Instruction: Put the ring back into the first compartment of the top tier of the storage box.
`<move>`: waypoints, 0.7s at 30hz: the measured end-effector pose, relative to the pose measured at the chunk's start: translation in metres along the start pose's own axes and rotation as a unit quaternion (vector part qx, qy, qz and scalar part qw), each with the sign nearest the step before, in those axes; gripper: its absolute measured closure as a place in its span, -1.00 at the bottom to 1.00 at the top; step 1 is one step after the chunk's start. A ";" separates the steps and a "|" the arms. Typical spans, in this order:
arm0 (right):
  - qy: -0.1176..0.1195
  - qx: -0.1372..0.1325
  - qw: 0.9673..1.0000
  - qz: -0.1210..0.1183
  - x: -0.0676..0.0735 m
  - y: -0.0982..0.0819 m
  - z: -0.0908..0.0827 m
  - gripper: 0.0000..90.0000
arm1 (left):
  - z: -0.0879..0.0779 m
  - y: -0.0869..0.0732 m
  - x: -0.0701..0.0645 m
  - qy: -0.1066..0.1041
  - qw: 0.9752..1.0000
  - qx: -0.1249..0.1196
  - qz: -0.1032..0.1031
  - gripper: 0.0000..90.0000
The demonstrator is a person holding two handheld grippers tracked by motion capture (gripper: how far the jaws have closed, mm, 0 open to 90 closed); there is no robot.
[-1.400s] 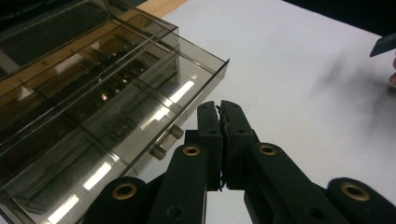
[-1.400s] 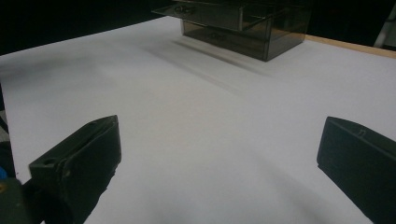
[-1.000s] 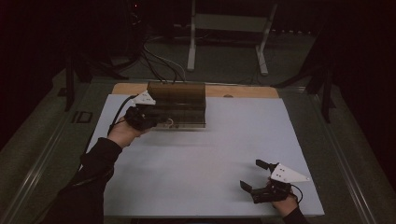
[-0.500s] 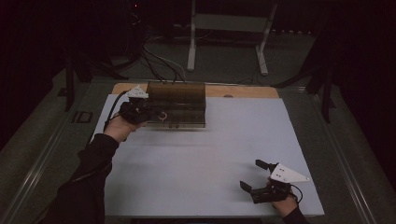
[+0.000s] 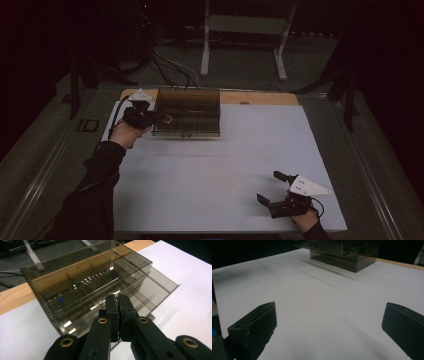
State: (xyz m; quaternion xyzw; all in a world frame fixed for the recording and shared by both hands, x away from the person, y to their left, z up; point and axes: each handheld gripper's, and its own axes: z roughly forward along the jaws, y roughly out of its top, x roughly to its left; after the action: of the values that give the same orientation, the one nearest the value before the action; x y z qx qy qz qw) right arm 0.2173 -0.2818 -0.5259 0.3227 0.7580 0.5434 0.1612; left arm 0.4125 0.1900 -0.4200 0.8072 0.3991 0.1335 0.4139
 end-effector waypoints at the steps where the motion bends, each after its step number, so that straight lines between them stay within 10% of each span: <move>1: 0.000 0.000 1.000 0.001 0.000 0.000 0.000 -1.00 | 0.001 0.000 0.001 0.001 1.000 0.000 -0.001 1.00; 18: 0.002 0.002 1.000 0.000 0.000 0.000 0.000 -1.00 | 0.020 -0.009 0.010 0.028 0.999 0.000 -0.031 1.00; 21: 0.002 0.002 1.000 0.000 0.000 0.000 0.000 -1.00 | 0.022 -0.009 0.012 0.039 0.998 0.001 -0.040 0.71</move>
State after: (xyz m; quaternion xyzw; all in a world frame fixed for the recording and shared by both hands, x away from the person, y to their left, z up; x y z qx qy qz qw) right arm 0.2172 -0.2813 -0.5263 0.3218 0.7597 0.5422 0.1592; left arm 0.4275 0.1900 -0.4416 0.7852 0.4471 0.1483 0.4020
